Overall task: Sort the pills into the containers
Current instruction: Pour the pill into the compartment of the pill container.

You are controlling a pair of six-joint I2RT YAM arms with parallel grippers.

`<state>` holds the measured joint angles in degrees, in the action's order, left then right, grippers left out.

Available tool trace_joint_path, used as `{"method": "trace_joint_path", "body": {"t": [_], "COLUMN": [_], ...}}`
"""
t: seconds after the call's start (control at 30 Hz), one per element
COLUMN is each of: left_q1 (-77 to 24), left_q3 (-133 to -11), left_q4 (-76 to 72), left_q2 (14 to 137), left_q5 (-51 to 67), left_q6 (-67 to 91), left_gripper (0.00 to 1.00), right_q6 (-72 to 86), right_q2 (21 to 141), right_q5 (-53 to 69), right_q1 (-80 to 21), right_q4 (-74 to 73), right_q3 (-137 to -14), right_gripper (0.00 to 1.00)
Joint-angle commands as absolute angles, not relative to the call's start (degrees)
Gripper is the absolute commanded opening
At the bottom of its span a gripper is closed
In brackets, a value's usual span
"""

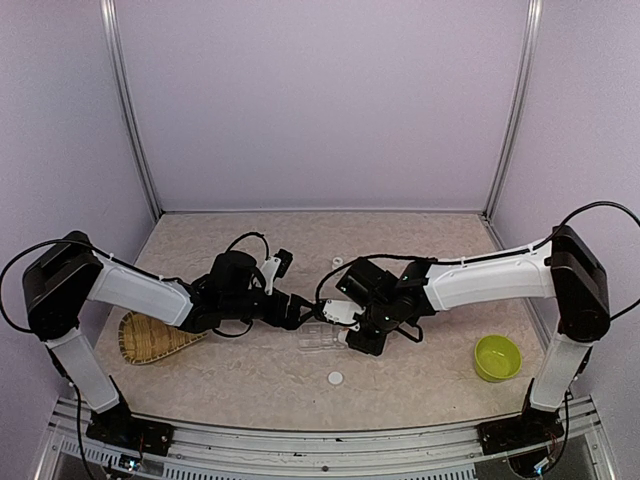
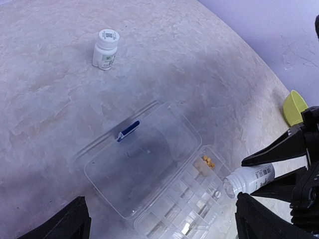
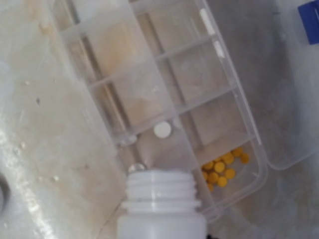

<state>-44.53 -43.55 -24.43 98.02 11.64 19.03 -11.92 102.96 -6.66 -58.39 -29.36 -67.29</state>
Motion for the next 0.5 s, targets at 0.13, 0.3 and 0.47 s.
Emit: {"method": "trace_joint_path", "body": {"t": [0.13,0.3,0.47], "left_q1": [-44.30,-44.30,-44.30], "left_q3": [-44.45,-44.47,-44.43], "left_q4": [-25.14,-25.14,-25.14], "left_q2": [98.78,98.79,98.79], "left_q5": [12.49,12.46,12.41], "left_q6": [18.79,18.76,18.76], "left_gripper": [0.99,0.99,0.99], "right_q6": [-12.50,-12.70,-12.75], "right_q2": [104.59,104.94,105.04], "right_q5": [-7.06,-6.93,-6.88], "right_q1": [-59.22,-59.32,-59.41], "right_q4": [-31.80,-32.41,-32.44], "right_q3": [-69.39,-69.81,-70.10], "right_gripper": [0.20,0.20,0.21]}}
